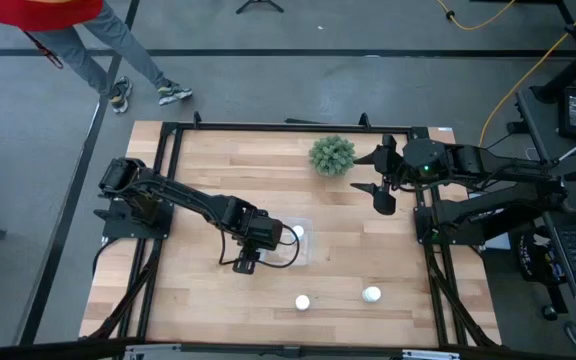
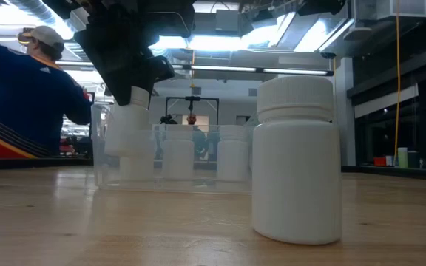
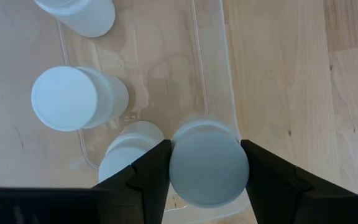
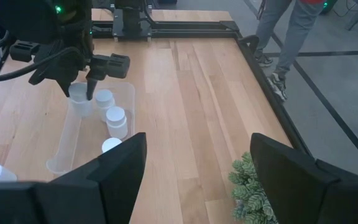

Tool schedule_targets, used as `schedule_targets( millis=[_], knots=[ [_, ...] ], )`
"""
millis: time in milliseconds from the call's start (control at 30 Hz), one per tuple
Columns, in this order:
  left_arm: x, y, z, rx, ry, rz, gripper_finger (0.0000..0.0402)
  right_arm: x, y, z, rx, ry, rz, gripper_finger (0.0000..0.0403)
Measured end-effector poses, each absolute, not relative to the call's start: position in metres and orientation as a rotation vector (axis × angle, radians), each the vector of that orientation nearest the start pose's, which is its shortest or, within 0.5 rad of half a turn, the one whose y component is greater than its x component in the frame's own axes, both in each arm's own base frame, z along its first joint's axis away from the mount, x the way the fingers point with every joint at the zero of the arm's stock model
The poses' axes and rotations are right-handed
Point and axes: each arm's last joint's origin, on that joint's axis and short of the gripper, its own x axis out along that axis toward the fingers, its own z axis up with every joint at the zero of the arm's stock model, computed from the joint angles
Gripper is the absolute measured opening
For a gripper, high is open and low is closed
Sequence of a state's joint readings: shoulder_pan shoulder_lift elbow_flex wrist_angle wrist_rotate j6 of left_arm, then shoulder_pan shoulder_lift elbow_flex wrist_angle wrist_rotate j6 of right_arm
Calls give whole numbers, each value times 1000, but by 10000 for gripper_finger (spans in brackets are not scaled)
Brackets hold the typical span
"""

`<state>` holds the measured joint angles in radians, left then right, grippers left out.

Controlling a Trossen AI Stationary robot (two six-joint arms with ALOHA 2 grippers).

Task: Pick and place pill bottles into a basket
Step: Put the white medicine bottle into the transparent bin

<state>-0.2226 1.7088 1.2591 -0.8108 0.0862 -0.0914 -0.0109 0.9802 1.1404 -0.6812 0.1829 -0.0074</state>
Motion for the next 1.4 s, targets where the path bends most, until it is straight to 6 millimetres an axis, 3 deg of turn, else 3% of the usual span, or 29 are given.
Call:
schedule_targets(
  millis=[233,567,933,1200,1400],
  knots=[
    [324,-76,220,-1,1274,-219,181,189,-7,373,-53,521,-188,288],
    [324,-76,220,3,1273,-211,238,189,-7,373,-53,522,-188,288],
    [325,-75,224,32,1267,-178,244,189,-7,373,-54,522,-187,288],
    [333,-70,278,181,1213,-98,244,189,-7,373,-82,525,-180,288],
    [324,-60,321,217,1141,58,244,189,-7,373,-120,527,-170,288]
  ],
)
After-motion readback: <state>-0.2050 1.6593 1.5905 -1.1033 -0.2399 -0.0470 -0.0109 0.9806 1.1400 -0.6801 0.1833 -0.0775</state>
